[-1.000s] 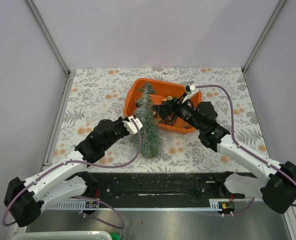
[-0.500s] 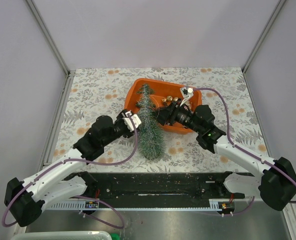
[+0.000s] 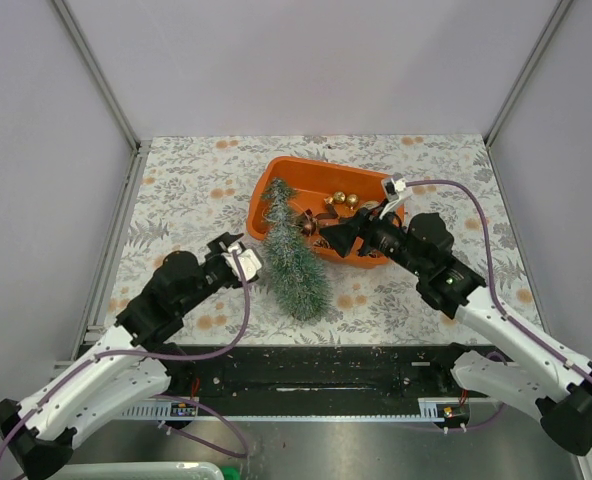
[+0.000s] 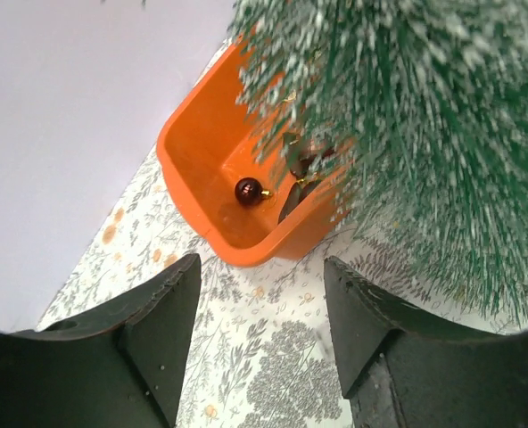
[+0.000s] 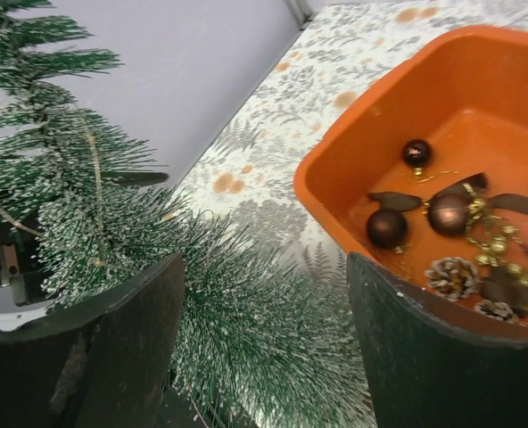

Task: Decorate the small christmas tree

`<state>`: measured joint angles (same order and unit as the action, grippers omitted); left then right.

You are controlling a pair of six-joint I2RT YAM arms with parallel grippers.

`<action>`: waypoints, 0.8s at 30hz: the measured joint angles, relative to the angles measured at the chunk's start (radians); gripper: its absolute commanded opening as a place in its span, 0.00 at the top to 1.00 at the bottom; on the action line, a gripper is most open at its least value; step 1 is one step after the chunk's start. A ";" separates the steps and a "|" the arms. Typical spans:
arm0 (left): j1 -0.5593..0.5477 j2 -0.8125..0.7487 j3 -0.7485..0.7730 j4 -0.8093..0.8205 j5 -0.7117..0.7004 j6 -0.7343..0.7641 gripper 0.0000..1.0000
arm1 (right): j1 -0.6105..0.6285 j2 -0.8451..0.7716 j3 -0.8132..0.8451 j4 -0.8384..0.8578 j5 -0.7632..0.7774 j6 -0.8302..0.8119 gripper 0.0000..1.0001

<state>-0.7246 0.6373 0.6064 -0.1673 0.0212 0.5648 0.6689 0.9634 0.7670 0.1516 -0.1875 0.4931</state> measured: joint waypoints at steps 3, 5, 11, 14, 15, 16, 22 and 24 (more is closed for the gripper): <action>0.000 -0.061 0.000 -0.057 -0.014 0.030 0.37 | -0.001 -0.048 0.039 -0.099 0.054 -0.041 0.17; 0.000 -0.099 0.000 -0.106 -0.017 0.045 0.37 | -0.002 -0.068 0.064 -0.168 0.089 -0.058 0.17; 0.000 -0.155 0.025 -0.220 -0.013 0.062 0.11 | -0.003 -0.142 0.082 -0.324 0.126 -0.070 0.16; -0.001 -0.160 0.040 -0.259 0.001 0.067 0.01 | -0.003 -0.181 0.082 -0.367 0.123 -0.070 0.15; -0.001 -0.160 0.048 -0.270 0.007 0.069 0.01 | -0.003 -0.182 0.083 -0.377 0.123 -0.071 0.14; -0.001 -0.159 0.063 -0.292 0.021 0.068 0.01 | -0.003 -0.181 0.086 -0.389 0.125 -0.075 0.14; -0.001 -0.124 0.241 -0.393 0.153 0.045 0.01 | -0.003 -0.090 0.109 -0.415 0.061 -0.087 0.04; -0.001 -0.115 0.264 -0.386 0.156 0.029 0.01 | -0.003 -0.092 0.092 -0.407 0.010 -0.088 0.01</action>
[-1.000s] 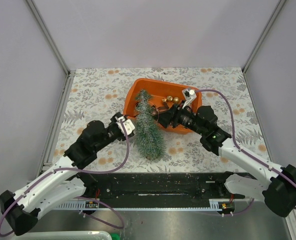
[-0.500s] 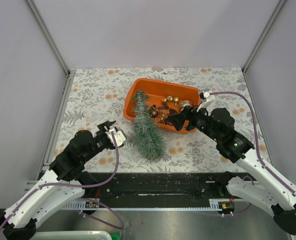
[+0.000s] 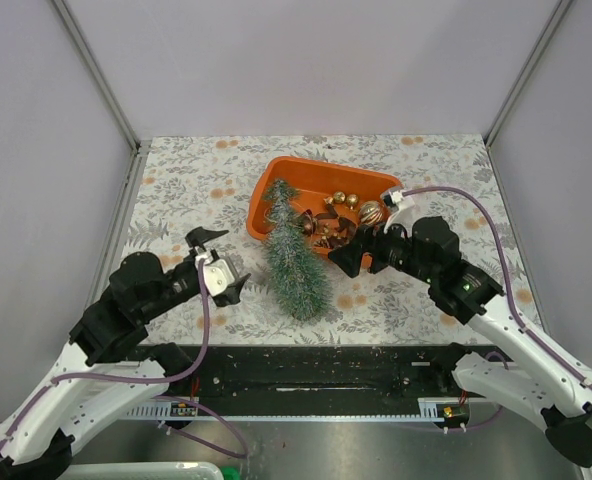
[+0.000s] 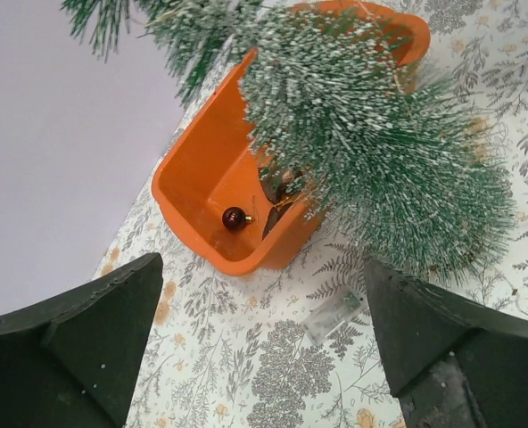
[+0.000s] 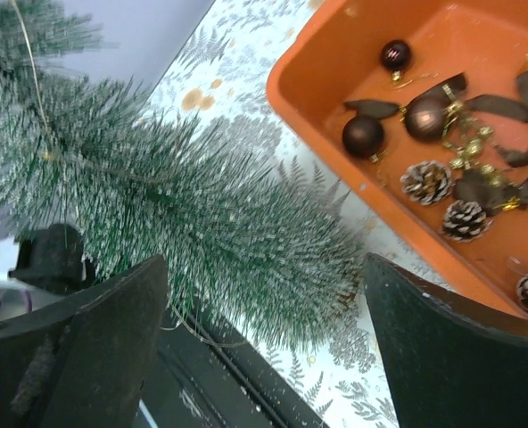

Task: Decorate the small christmas tree

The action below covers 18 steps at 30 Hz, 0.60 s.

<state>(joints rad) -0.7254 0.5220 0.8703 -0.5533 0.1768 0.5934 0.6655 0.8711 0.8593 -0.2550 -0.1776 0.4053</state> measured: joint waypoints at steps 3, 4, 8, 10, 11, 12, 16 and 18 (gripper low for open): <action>0.000 0.023 0.006 0.032 -0.018 -0.027 0.01 | 0.002 -0.047 -0.065 0.018 -0.053 -0.001 0.01; 0.000 0.042 0.014 0.037 -0.027 -0.039 0.01 | 0.006 -0.071 -0.091 0.018 -0.061 -0.001 0.01; 0.012 0.169 0.101 0.046 -0.050 -0.077 0.01 | 0.082 -0.134 -0.154 0.019 -0.048 -0.007 0.01; 0.038 0.243 0.163 0.055 -0.048 -0.104 0.01 | 0.204 -0.134 -0.163 0.020 -0.007 -0.021 0.01; 0.058 0.279 0.191 0.055 -0.043 -0.122 0.01 | 0.250 -0.127 -0.163 0.022 0.009 -0.028 0.01; 0.082 0.314 0.218 0.056 -0.032 -0.138 0.01 | 0.309 -0.114 -0.163 0.026 0.046 -0.037 0.01; 0.192 0.421 0.301 0.050 0.076 -0.212 0.01 | 0.486 -0.046 -0.172 0.039 0.215 -0.069 0.00; 0.246 0.451 0.320 0.044 0.157 -0.238 0.01 | 0.545 -0.025 -0.191 0.059 0.303 -0.086 0.01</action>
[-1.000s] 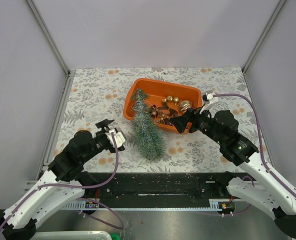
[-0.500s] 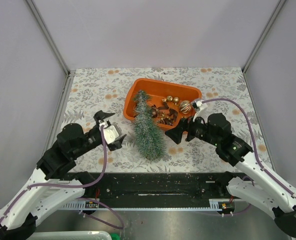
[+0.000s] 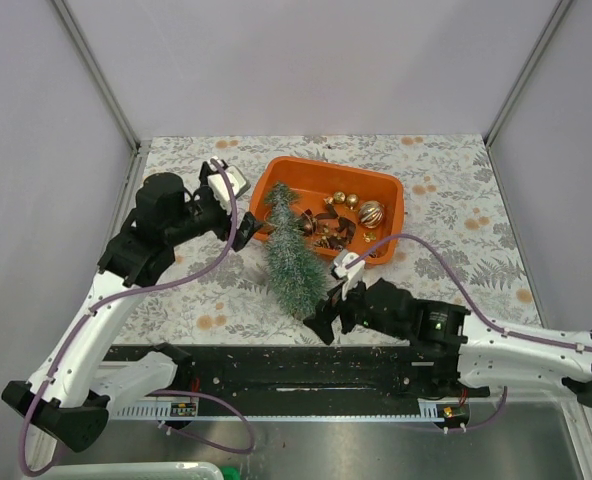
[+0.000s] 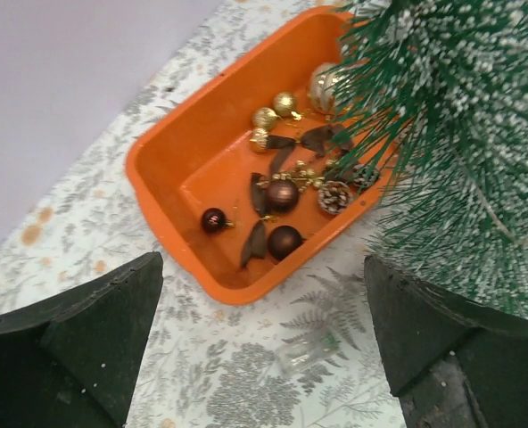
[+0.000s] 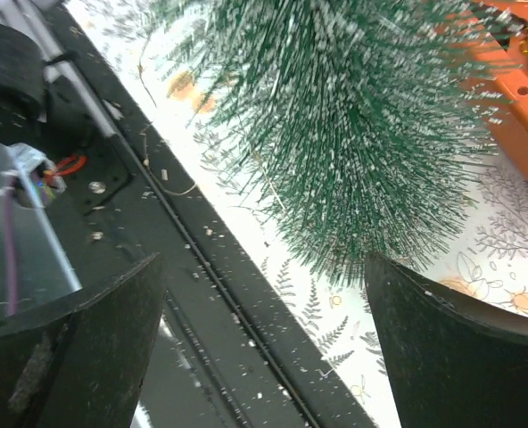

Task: Decorate the small christmas tree

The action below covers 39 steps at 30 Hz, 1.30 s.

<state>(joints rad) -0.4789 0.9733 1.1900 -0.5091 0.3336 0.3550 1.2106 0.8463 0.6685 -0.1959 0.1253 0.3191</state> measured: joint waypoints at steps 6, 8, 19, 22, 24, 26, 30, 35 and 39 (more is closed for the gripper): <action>0.080 0.040 0.021 -0.034 0.245 -0.051 0.02 | 0.187 0.168 -0.057 0.188 0.322 -0.102 0.01; 0.085 0.057 0.032 -0.034 0.309 -0.065 0.06 | 0.211 0.241 -0.066 0.262 0.404 -0.128 0.03; 0.085 0.089 0.031 0.033 0.510 -0.204 0.52 | 0.205 0.137 -0.220 0.500 0.722 -0.195 0.14; 0.085 0.087 0.026 0.076 0.541 -0.261 0.59 | 0.160 0.104 -0.246 0.539 0.721 -0.195 0.14; 0.085 0.086 0.024 0.095 0.554 -0.288 0.60 | 0.124 0.104 -0.254 0.556 0.710 -0.195 0.14; 0.085 0.081 0.018 0.113 0.562 -0.307 0.60 | 0.111 0.111 -0.256 0.571 0.695 -0.194 0.12; 0.085 0.063 0.004 0.124 0.572 -0.340 0.59 | 0.109 0.138 -0.256 0.584 0.634 -0.188 0.09; 0.084 0.044 -0.004 0.130 0.560 -0.351 0.49 | 0.115 0.087 -0.256 0.507 0.587 -0.146 0.01; 0.084 0.036 -0.009 0.132 0.547 -0.337 0.43 | 0.145 -0.053 -0.248 0.377 0.607 -0.099 0.01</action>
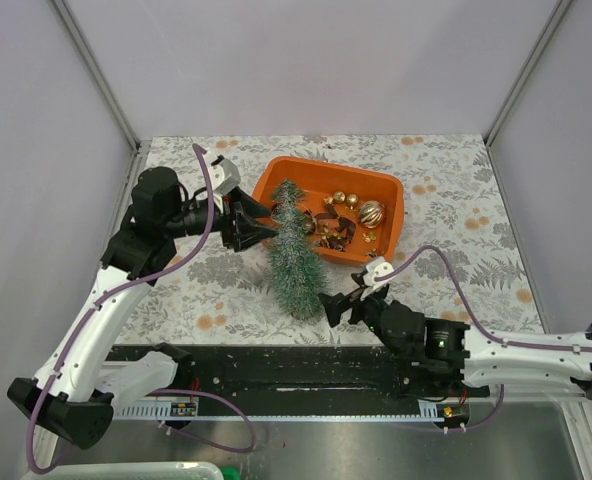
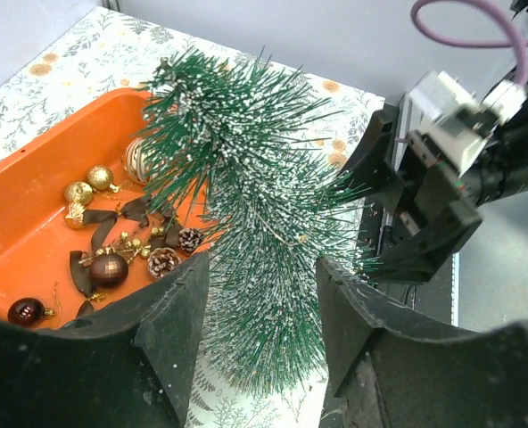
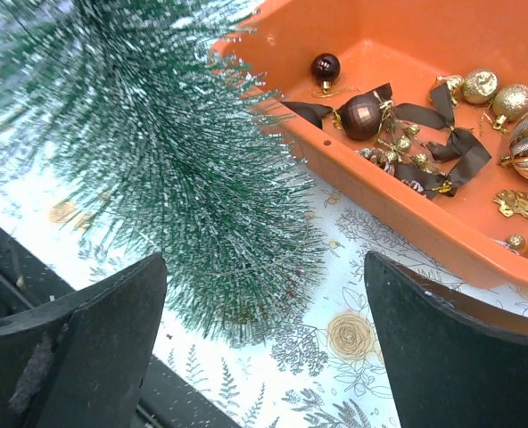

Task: Decorate the small christmas tree

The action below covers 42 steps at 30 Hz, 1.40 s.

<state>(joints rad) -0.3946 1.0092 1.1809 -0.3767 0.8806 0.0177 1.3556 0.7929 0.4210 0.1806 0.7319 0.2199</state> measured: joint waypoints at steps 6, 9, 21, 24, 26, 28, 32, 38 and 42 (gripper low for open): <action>0.000 -0.008 -0.021 0.002 -0.014 0.021 0.38 | 0.063 -0.063 0.071 -0.179 0.011 0.082 0.01; 0.000 -0.008 -0.026 -0.004 -0.022 0.030 0.37 | 0.109 -0.004 0.110 -0.243 0.010 0.123 0.02; 0.000 -0.008 -0.027 -0.014 -0.040 0.035 0.42 | 0.241 0.262 0.109 -0.145 0.145 0.208 0.16; 0.000 -0.008 -0.027 -0.014 -0.042 0.031 0.59 | 0.240 0.340 0.074 0.023 0.192 0.139 0.18; 0.000 -0.011 -0.031 -0.010 -0.045 0.025 0.60 | 0.234 0.397 0.073 0.095 0.203 0.111 0.23; 0.000 -0.016 -0.039 -0.006 -0.047 0.021 0.60 | 0.225 0.448 0.073 0.161 0.209 0.092 0.32; 0.000 -0.024 -0.045 -0.001 -0.047 0.010 0.64 | 0.190 0.483 0.062 0.237 0.209 0.081 0.74; 0.000 -0.040 -0.048 0.008 -0.048 0.004 0.66 | 0.106 0.471 0.040 0.279 0.191 0.084 1.00; 0.000 -0.060 -0.058 0.010 -0.047 0.002 0.67 | 0.082 0.451 0.024 0.280 0.178 0.082 1.00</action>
<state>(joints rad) -0.3946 0.9497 1.1225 -0.3672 0.8333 0.0200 1.4376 1.2434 0.4454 0.4606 0.9100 0.3016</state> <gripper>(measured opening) 0.337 0.026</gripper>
